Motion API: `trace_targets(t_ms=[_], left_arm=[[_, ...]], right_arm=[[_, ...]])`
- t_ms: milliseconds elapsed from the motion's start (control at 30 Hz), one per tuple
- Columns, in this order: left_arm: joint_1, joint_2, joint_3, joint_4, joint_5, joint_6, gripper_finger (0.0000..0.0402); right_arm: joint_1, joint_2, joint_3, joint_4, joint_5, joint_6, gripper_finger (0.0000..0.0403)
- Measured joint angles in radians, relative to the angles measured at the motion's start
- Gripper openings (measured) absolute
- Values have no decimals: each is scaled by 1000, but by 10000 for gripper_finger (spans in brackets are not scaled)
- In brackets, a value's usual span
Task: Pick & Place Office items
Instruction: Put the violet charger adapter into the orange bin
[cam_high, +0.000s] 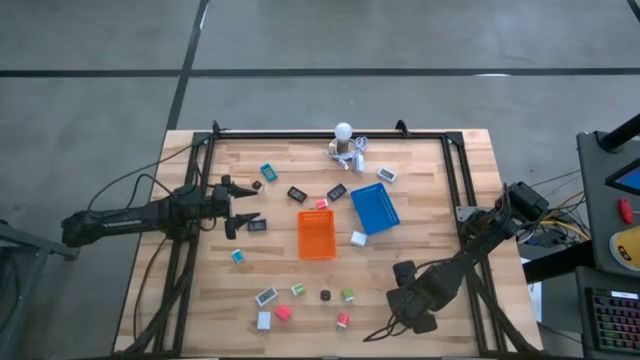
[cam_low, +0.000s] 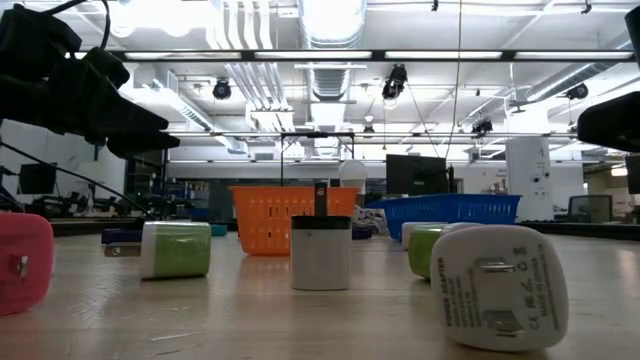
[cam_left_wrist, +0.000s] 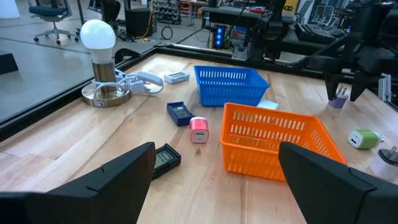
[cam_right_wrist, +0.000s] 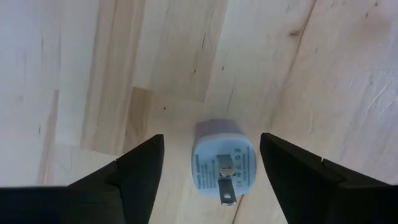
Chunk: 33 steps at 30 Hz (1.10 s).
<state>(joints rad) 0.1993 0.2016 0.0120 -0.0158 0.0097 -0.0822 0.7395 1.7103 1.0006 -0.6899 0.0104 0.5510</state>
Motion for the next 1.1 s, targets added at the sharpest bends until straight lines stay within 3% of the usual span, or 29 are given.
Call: trace_targets(t_ms=[267, 500, 1100], left_arm=[[0, 0, 0, 0, -1, 0, 346], [0, 0, 0, 0, -3, 0, 346], [0, 0, 0, 0, -3, 0, 346]], right_arm=[[0, 0, -2, 0, 19, -2, 208], [0, 0, -2, 0, 16, -4, 123], [0, 0, -2, 11, 4, -4, 123]])
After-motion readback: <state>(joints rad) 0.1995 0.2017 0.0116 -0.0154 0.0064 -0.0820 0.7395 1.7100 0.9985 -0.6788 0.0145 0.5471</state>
